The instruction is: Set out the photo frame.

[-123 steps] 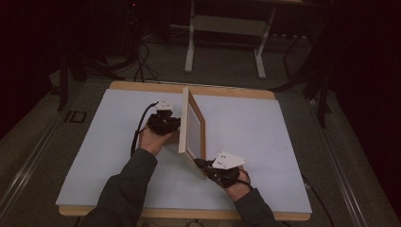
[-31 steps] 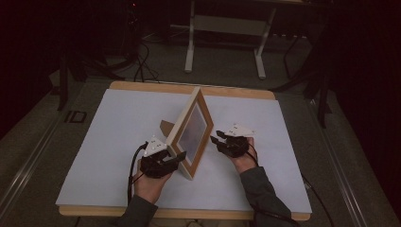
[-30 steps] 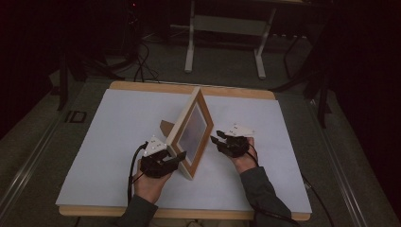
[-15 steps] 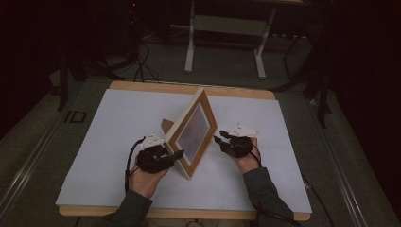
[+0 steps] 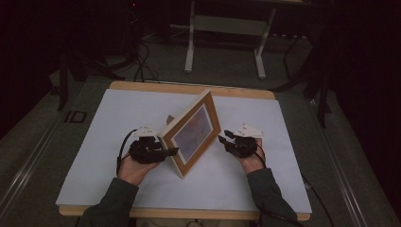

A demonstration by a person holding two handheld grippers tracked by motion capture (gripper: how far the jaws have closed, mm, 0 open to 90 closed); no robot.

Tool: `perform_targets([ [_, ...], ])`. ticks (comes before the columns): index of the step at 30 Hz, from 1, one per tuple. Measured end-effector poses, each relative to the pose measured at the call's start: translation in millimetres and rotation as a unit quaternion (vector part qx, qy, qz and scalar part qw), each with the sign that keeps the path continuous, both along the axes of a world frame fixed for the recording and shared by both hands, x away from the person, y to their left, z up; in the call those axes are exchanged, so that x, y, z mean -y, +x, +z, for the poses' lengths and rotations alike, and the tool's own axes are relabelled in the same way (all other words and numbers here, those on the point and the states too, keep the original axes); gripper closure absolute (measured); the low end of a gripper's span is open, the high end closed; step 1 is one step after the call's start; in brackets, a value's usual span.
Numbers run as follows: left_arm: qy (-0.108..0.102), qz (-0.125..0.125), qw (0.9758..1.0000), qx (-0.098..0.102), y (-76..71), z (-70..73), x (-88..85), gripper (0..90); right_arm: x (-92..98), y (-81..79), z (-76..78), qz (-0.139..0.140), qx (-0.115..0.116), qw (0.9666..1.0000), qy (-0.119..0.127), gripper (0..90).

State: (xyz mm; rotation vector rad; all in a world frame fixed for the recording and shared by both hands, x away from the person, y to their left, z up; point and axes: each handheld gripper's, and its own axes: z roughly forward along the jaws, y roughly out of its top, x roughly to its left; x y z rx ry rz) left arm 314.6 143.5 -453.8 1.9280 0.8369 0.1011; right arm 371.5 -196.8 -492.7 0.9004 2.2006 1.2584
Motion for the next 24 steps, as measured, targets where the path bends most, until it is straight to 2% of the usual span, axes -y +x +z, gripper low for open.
perform_targets([
  [2, 0.003, -0.018, 0.9998, 0.0, 4.4, 0.3, -1.5, 67.8, 1.9, -0.4, 1.0, -0.001, 0.001, 1.0, 0.0, 62.0],
  [3, 0.003, -0.018, 0.9998, 0.0, 4.4, 0.3, -1.5, 67.7, 1.9, -0.4, 1.0, -0.001, 0.001, 1.0, 0.0, 62.0],
  [4, 0.004, -0.034, 0.9994, -0.001, 9.3, 0.9, -2.6, 67.8, 3.5, -0.5, 1.9, -0.002, 0.003, 1.0, 0.0, 61.9],
  [11, 0.009, -0.079, 0.9968, -0.005, 27.1, 1.8, -8.2, 67.8, 9.4, -0.5, 4.2, -0.008, 0.005, 1.0, 0.001, 61.9],
  [15, 0.015, -0.102, 0.9947, -0.008, 36.9, 3.0, -10.9, 67.7, 11.9, 0.0, 4.1, -0.011, 0.004, 0.9999, 0.0, 61.9],
  [24, 0.022, -0.153, 0.9878, -0.017, 57.9, 4.5, -16.3, 67.8, 14.3, 1.5, 3.4, -0.015, 0.004, 0.9999, 0.001, 61.8],
])
